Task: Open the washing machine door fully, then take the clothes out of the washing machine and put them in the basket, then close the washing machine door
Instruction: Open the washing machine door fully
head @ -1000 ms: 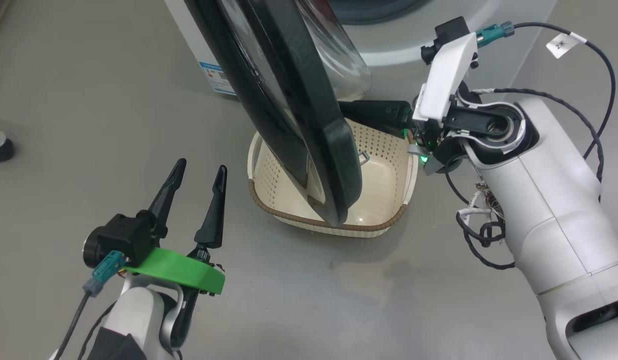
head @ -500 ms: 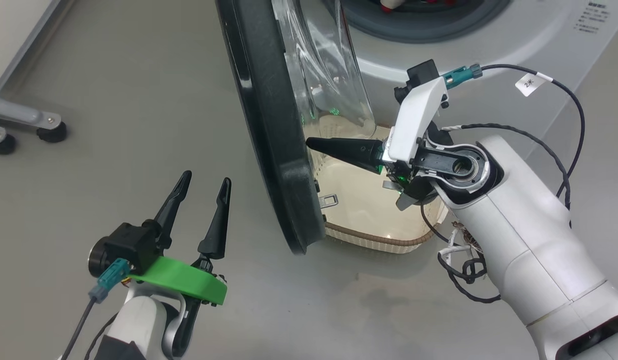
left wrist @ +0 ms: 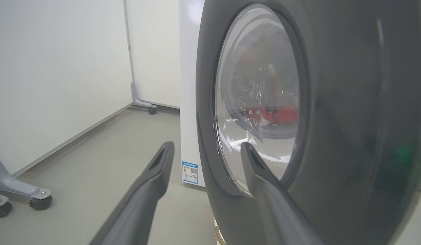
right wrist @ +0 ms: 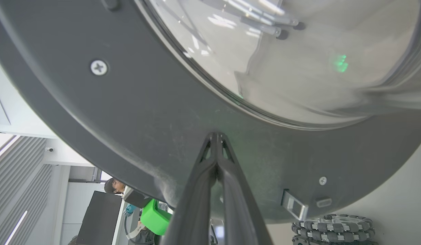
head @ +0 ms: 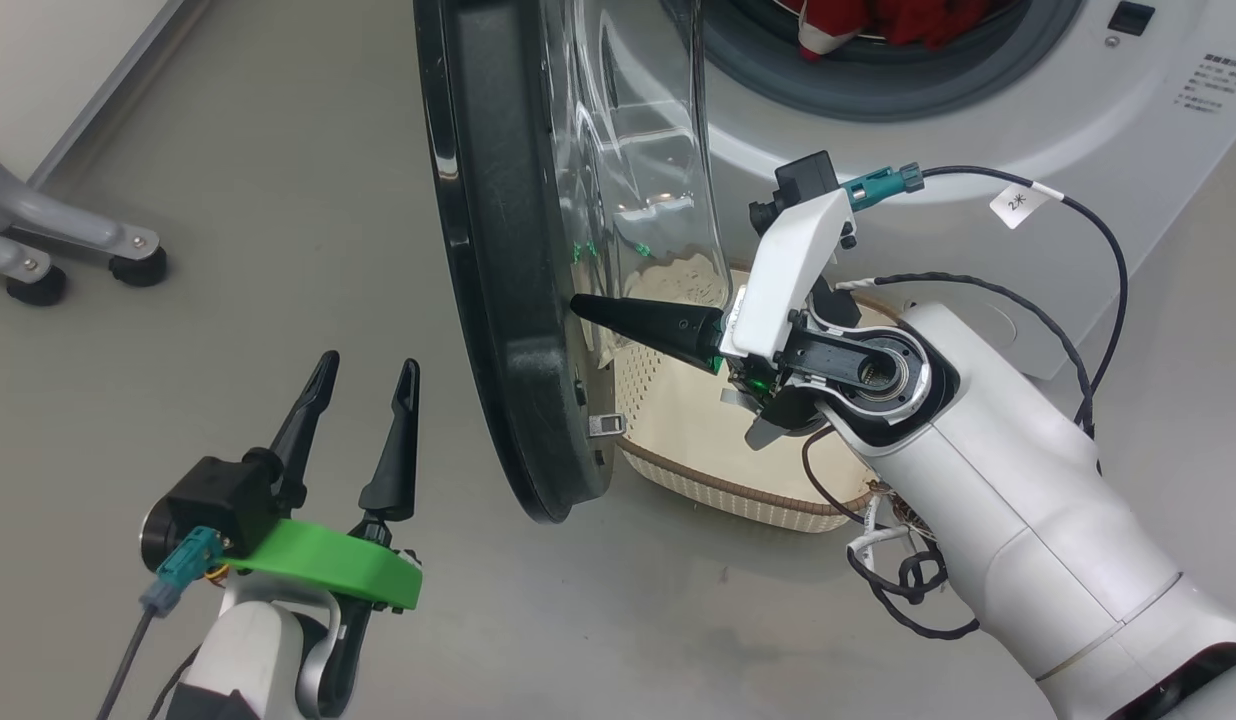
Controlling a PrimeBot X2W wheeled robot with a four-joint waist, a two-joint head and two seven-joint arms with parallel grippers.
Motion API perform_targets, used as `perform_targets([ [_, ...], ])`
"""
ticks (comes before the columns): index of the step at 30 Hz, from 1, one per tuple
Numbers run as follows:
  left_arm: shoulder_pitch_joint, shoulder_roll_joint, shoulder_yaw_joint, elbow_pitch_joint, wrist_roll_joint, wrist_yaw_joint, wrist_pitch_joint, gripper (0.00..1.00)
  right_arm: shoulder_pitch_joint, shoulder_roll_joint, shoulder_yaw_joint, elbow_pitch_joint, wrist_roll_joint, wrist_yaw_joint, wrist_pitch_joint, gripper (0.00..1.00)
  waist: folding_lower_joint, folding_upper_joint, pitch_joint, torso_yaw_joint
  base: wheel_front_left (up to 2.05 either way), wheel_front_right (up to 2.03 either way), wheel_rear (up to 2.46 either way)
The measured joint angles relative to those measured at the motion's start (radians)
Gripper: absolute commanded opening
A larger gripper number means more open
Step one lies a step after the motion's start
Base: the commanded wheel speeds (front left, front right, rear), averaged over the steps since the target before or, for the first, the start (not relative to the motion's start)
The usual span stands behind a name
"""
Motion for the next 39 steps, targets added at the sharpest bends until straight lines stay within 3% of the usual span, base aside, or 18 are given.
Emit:
perform_targets([
  [10, 0.015, 0.0, 0.058, -0.004, 0.026, 0.0, 0.0, 1.0, 0.012, 0.002, -0.01, 0.002, 0.036, 0.0, -0.092, 0.0, 0.0, 0.0, -0.018, -0.044, 0.0, 0.0, 0.0],
  [21, 0.031, 0.0, 0.104, -0.011, 0.032, 0.0, 0.0, 1.0, 0.099, 0.003, -0.107, 0.001, 0.035, 0.0, -0.235, 0.0, 0.0, 0.0, -0.036, -0.109, 0.0, 0.0, 0.0],
  [22, 0.031, 0.0, 0.108, -0.011, 0.032, 0.0, 0.0, 1.0, 0.112, 0.003, -0.123, 0.0, 0.037, 0.0, -0.25, 0.17, 0.0, 0.0, -0.037, -0.114, 0.0, 0.0, 0.0],
  [23, 0.031, 0.0, 0.113, -0.013, 0.032, 0.0, 0.0, 1.0, 0.125, 0.002, -0.137, -0.002, 0.044, 0.0, -0.261, 0.24, 0.0, 0.0, -0.038, -0.118, 0.0, 0.0, 0.0],
  [26, 0.032, 0.0, 0.126, -0.016, 0.032, 0.0, 0.0, 1.0, 0.165, 0.003, -0.169, -0.005, 0.053, 0.0, -0.301, 0.58, 0.0, 0.0, -0.041, -0.129, 0.0, 0.0, 0.0],
  [27, 0.032, 0.0, 0.128, -0.016, 0.032, 0.0, 0.0, 1.0, 0.176, 0.003, -0.176, -0.008, 0.053, 0.0, -0.313, 0.85, 0.0, 0.0, -0.043, -0.132, 0.0, 0.0, 0.0],
  [28, 0.034, 0.0, 0.129, -0.016, 0.032, 0.0, 0.0, 1.0, 0.187, 0.004, -0.186, -0.013, 0.053, 0.0, -0.329, 0.97, 0.0, 0.0, -0.044, -0.136, 0.0, 0.0, 0.0],
  [34, 0.05, 0.0, 0.131, -0.015, 0.032, 0.0, 0.0, 1.0, 0.223, 0.0, -0.273, -0.049, 0.025, 0.0, -0.465, 1.0, 0.0, 0.0, -0.055, -0.149, 0.0, 0.0, 0.0],
  [39, 0.052, 0.0, 0.13, -0.016, 0.032, 0.0, 0.0, 1.0, 0.233, -0.044, -0.324, -0.065, -0.09, 0.0, -0.614, 1.0, 0.0, 0.0, -0.058, -0.155, 0.0, 0.0, 0.0],
])
